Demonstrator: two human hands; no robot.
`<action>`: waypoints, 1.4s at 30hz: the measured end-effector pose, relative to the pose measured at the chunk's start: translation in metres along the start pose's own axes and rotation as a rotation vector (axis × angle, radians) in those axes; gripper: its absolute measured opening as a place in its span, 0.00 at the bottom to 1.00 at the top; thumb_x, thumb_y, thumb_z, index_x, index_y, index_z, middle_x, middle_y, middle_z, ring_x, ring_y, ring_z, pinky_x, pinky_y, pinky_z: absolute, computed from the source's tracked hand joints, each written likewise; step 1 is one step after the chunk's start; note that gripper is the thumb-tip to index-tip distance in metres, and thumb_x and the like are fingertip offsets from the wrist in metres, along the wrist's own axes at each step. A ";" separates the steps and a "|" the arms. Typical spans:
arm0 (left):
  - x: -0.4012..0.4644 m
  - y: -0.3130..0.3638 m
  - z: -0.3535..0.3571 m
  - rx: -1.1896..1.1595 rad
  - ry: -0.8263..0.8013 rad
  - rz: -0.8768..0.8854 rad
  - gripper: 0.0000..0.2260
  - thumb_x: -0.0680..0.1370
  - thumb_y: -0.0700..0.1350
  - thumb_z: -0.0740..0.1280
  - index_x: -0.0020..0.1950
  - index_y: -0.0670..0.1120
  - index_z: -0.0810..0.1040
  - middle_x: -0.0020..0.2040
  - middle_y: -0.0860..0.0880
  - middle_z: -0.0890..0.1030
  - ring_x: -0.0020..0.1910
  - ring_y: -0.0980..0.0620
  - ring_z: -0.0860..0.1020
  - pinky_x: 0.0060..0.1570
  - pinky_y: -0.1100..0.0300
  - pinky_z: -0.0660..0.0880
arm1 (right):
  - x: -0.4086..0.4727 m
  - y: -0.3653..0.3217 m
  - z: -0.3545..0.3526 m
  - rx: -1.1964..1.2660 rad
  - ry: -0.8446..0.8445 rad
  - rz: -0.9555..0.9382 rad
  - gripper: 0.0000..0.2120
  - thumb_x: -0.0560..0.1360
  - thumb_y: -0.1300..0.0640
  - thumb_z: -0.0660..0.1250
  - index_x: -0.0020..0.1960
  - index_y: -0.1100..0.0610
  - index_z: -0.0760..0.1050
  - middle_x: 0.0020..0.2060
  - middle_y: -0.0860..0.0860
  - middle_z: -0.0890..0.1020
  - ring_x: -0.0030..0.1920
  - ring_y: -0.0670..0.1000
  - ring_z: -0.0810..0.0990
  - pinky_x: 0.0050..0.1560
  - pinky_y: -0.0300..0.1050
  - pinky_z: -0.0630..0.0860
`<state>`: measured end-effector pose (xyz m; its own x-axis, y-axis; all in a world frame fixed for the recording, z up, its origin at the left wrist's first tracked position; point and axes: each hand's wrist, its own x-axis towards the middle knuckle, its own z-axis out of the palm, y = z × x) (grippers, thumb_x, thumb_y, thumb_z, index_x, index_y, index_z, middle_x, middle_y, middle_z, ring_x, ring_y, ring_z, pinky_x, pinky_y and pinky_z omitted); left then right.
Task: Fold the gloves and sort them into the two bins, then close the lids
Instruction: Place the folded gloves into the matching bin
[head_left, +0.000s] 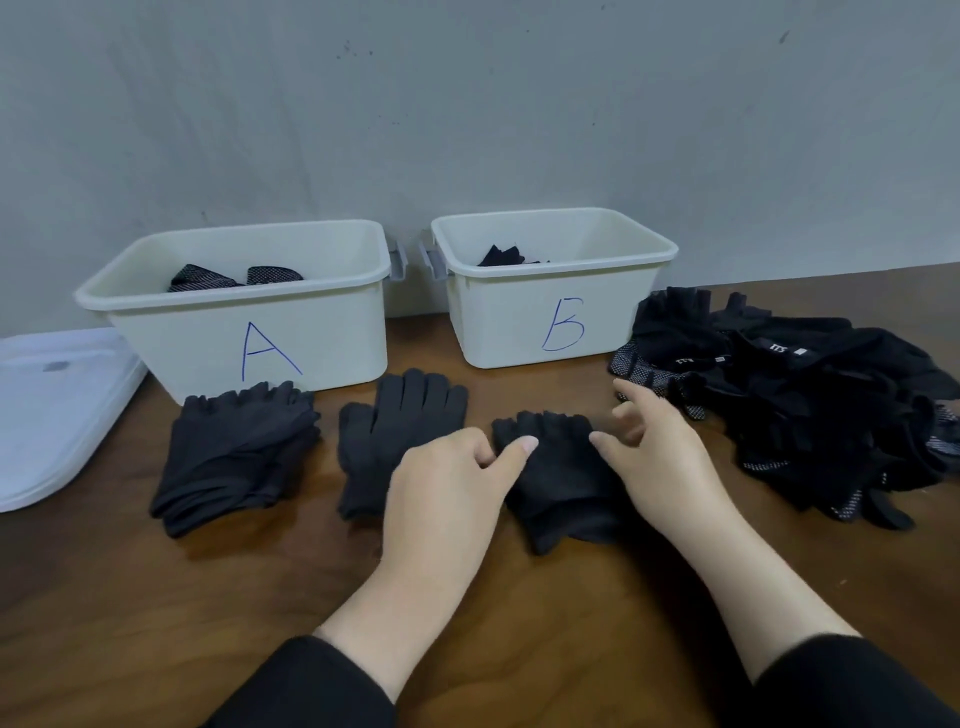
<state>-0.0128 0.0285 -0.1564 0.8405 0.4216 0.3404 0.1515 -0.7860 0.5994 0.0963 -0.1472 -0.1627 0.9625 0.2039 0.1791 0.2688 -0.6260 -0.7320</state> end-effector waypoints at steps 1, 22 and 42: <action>0.000 -0.002 -0.004 0.035 0.030 0.026 0.24 0.76 0.65 0.63 0.29 0.50 0.67 0.24 0.52 0.71 0.25 0.53 0.72 0.29 0.60 0.72 | -0.005 -0.002 0.000 -0.087 0.050 -0.063 0.25 0.78 0.52 0.71 0.73 0.48 0.71 0.58 0.43 0.77 0.60 0.47 0.75 0.61 0.42 0.71; 0.006 -0.138 -0.126 0.161 0.224 0.108 0.09 0.79 0.49 0.67 0.57 0.49 0.80 0.53 0.54 0.75 0.54 0.53 0.75 0.58 0.48 0.74 | -0.073 -0.104 0.098 -0.223 -0.148 -0.722 0.16 0.82 0.50 0.58 0.63 0.51 0.81 0.56 0.42 0.80 0.55 0.45 0.78 0.59 0.43 0.77; 0.007 -0.165 -0.143 -0.027 0.255 -0.042 0.12 0.83 0.49 0.62 0.63 0.52 0.82 0.56 0.57 0.82 0.57 0.60 0.76 0.59 0.69 0.69 | -0.077 -0.114 0.115 -0.239 -0.202 -0.601 0.17 0.83 0.48 0.57 0.68 0.48 0.77 0.61 0.41 0.79 0.62 0.43 0.75 0.66 0.39 0.70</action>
<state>-0.1061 0.2257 -0.1488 0.6752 0.5565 0.4841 0.1669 -0.7546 0.6346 -0.0127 -0.0050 -0.1687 0.6236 0.6905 0.3665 0.7783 -0.5047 -0.3734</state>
